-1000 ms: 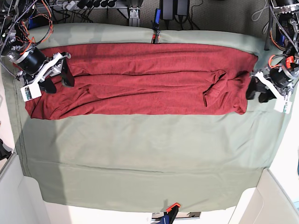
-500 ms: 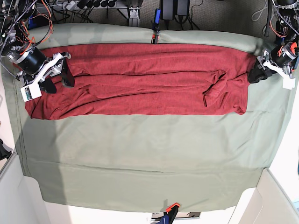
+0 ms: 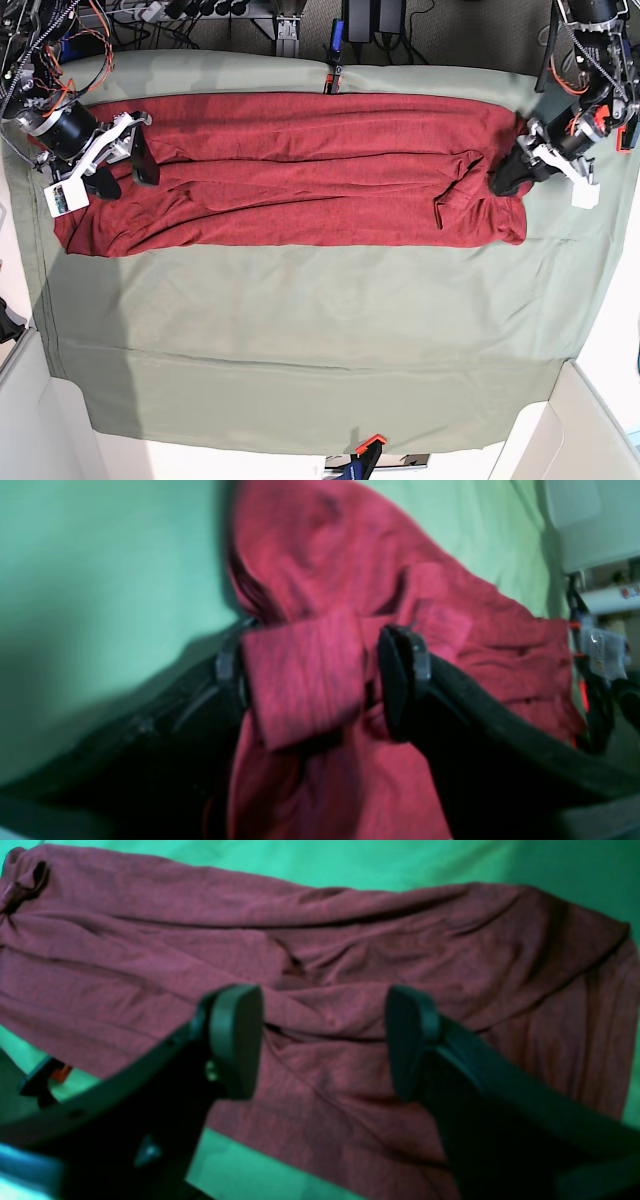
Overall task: Fold the T-shirt properly
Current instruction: 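Grasp the end of the folded strip with the left gripper, then fold the grasped strip end with the left gripper toward the right gripper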
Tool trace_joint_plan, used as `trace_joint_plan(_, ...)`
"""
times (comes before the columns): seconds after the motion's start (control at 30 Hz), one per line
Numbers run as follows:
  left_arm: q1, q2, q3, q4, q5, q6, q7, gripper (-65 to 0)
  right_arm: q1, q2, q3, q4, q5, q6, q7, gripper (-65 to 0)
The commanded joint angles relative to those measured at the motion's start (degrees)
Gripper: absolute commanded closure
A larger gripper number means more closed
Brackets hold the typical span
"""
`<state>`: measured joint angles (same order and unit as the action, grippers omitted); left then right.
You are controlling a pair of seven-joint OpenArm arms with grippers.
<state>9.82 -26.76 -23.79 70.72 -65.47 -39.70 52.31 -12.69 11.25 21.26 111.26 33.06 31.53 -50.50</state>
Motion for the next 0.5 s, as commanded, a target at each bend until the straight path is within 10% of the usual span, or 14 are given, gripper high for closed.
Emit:
trace_joint_plan(0.0, -0.17, -0.70, 0.90, 0.42, 0.98, -0.30, 1.16, -37.8, 0.39, 0.46, 0.26, 1.07, 1.03, -0.04, 0.94, -38.2)
trace_joint_plan(0.27, -0.28, 0.17, 5.14, 0.42, 2.60, -0.30, 1.07, -35.8, 0.42, 0.46, 0.28, 1.07, 1.01, -0.04, 0.96, -38.2)
trace_joint_plan(0.4, -0.28, 1.84, 5.14, 0.42, 3.58, -0.30, -0.20, -2.1, 0.44, 0.46, 0.26, 1.07, 1.03, -0.04, 1.20, -38.2)
trace_joint_plan(0.47, -0.28, 2.51, 5.14, 0.50, 4.37, -0.30, -1.18, 0.0, 0.44, 0.46, 0.28, 1.07, 1.01, -0.04, 1.22, -38.2)
